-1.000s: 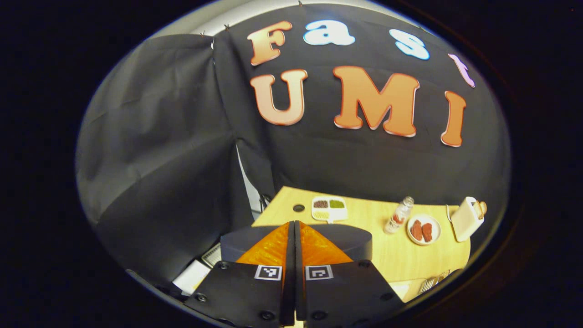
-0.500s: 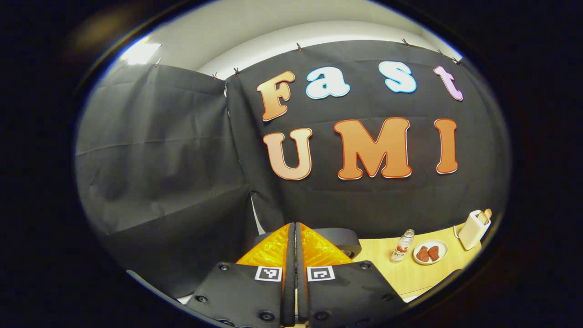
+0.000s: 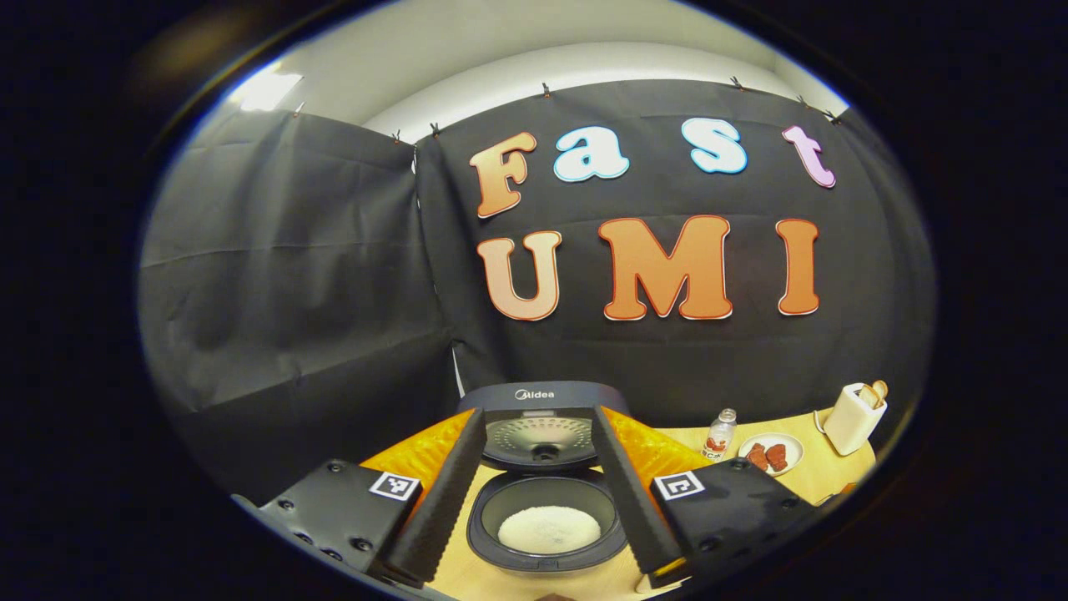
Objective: Close the left gripper, press the button to open the rice cooker; take a wooden spoon from the chopstick holder with the right hand, scoop a spoonful of rice and pour it into the rice cooker, then put the wooden spoon back into the chopstick holder.
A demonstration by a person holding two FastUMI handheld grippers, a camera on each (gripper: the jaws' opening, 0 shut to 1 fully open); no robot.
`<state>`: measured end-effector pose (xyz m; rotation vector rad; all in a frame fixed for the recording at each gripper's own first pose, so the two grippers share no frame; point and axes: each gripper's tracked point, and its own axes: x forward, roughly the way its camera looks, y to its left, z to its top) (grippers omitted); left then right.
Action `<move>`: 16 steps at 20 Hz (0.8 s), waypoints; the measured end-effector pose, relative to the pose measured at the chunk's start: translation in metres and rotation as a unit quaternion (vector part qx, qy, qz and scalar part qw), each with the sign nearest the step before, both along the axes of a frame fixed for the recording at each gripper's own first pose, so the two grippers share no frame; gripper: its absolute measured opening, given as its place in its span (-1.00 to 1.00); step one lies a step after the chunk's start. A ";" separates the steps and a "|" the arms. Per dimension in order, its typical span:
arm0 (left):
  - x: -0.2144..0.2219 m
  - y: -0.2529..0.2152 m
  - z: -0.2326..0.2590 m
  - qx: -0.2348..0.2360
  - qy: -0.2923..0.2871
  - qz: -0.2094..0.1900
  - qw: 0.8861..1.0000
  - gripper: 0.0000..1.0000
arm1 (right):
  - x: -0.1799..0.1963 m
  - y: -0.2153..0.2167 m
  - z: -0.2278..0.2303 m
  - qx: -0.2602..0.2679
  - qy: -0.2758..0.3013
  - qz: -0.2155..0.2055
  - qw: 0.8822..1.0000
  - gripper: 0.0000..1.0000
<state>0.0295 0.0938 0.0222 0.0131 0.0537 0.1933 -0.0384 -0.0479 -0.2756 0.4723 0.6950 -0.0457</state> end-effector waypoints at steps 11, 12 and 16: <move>-0.001 -0.009 -0.025 0.010 0.024 -0.007 1.000 0.98 | 0.011 0.002 0.029 -0.035 0.000 0.014 0.999 -0.80; 0.000 -0.009 -0.024 0.010 0.023 -0.010 1.000 1.00 | 0.010 0.001 0.038 -0.040 -0.006 0.011 0.999 -0.80; 0.006 -0.004 -0.026 0.008 0.021 -0.019 1.000 0.93 | 0.012 -0.004 0.085 -0.065 -0.047 0.005 0.997 -0.80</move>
